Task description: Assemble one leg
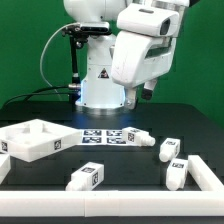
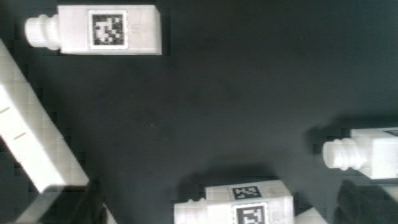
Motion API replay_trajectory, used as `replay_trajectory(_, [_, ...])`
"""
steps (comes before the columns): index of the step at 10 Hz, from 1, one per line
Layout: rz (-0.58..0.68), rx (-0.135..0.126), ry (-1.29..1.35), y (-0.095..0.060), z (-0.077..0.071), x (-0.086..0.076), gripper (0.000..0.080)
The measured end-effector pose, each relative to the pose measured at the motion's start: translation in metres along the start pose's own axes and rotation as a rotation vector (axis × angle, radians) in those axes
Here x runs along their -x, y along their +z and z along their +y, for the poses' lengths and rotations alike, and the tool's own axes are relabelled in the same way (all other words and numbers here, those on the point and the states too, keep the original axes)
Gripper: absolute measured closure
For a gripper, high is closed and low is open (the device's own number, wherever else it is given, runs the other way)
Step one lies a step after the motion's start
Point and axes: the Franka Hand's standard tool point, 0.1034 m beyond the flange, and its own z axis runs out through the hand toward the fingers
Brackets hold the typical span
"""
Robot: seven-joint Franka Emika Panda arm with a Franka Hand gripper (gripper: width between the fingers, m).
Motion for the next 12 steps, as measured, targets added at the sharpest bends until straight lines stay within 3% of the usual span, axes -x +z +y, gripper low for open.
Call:
replay_trajectory(6, [0.002, -0.001, 0.003, 0.001, 0.000, 0.000, 0.0150])
replay_trajectory(8, [0.055, -0.001, 0.241, 0.006, 0.000, -0.004, 0.0150])
replay_trajectory(9, [0.096, -0.003, 0.361, 0.009, 0.000, -0.015, 0.0150])
replay_trajectory(10, [0.133, -0.054, 0.455, 0.013, 0.001, -0.023, 0.0150])
replay_trajectory(11, [0.160, -0.082, 0.500, 0.013, 0.006, -0.027, 0.0150])
replay_trajectory(12, [0.156, -0.077, 0.487, 0.013, 0.005, -0.026, 0.0150])
